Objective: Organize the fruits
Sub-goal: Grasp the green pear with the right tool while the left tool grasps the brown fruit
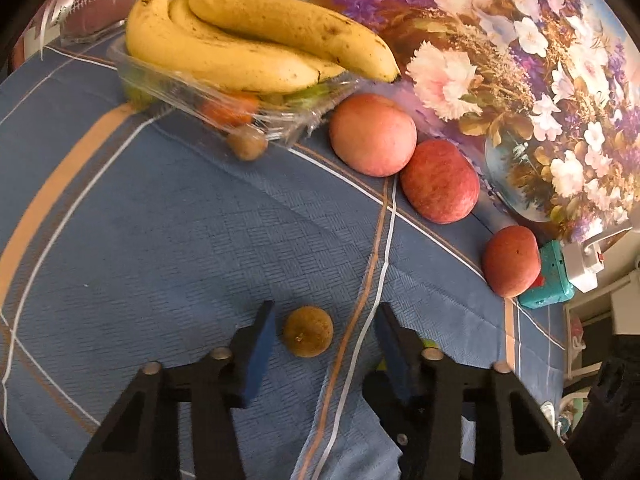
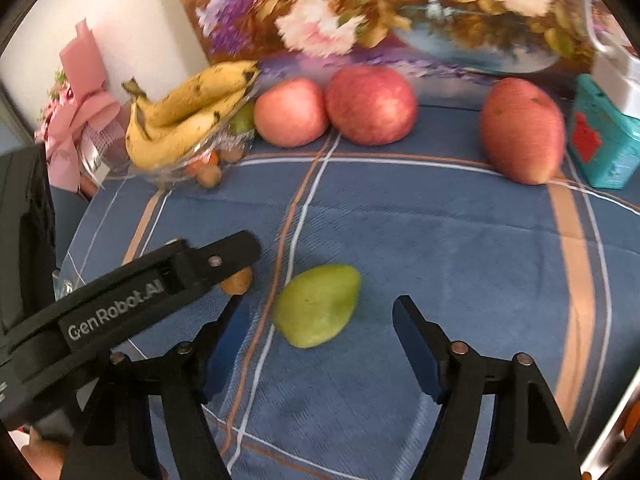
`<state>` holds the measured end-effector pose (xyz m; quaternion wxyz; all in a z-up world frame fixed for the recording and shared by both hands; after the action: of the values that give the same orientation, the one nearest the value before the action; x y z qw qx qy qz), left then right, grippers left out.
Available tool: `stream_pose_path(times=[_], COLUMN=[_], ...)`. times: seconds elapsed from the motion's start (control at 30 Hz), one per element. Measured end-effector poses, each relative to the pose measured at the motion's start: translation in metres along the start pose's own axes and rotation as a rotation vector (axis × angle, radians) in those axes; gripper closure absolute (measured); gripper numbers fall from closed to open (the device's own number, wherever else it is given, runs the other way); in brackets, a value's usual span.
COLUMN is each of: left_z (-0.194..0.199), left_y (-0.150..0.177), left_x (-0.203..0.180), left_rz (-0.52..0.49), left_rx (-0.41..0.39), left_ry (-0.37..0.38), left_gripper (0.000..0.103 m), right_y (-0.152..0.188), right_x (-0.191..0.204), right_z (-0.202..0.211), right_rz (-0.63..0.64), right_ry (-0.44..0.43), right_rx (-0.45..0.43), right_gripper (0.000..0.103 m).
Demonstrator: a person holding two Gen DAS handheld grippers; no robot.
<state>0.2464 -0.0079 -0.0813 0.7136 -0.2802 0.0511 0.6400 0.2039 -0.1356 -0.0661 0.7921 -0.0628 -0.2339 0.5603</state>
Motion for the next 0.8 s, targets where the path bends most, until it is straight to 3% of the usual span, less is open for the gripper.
stream_pose_path(times=[0.03,0.1,0.13,0.27,0.57,0.8], left_z=[-0.001,-0.003,-0.003,-0.002,0.008,0.043], left_y=[0.0,0.0,-0.001,-0.002,0.005,0.023], left_x=[0.0,-0.002,-0.001,0.0,0.002,-0.001], left_rz=[-0.003,-0.013,-0.013,0.002,0.039,0.073], left_rx=[0.002,0.004,0.004,0.0,0.026,0.027], left_ry=[-0.001,-0.01,-0.014,-0.006,-0.046,-0.062], left_gripper=[0.061,0.075,0.076,0.076,0.076,0.076], right_y=[0.0,-0.002,-0.002,-0.005,-0.001,0.014], right_x=[0.002,0.004,0.005,0.006,0.003,0.003], right_z=[-0.004,-0.01,-0.011,-0.017,-0.009,0.019], right_rz=[0.007,0.013,0.015,0.017,0.007,-0.005], right_ry=[0.001,0.009,0.014,0.028,0.015,0.017], right_rx=[0.005,0.009,0.01,0.008,0.007,0.002], right_gripper=[0.033,0.039,0.04,0.052,0.053,0.053])
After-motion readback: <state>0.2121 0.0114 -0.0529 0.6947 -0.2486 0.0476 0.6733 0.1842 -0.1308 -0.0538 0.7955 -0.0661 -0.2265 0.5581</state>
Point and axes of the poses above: each gripper's, at about its wrist camera, not at the fingertips, and z roughly against the way its jaws point, x to its left, y to its underside, the point moved 2 cm from there along -z, roughly the way its jaws point, and after that the axes turned 3 degrees about x, right-handed, at the moved point
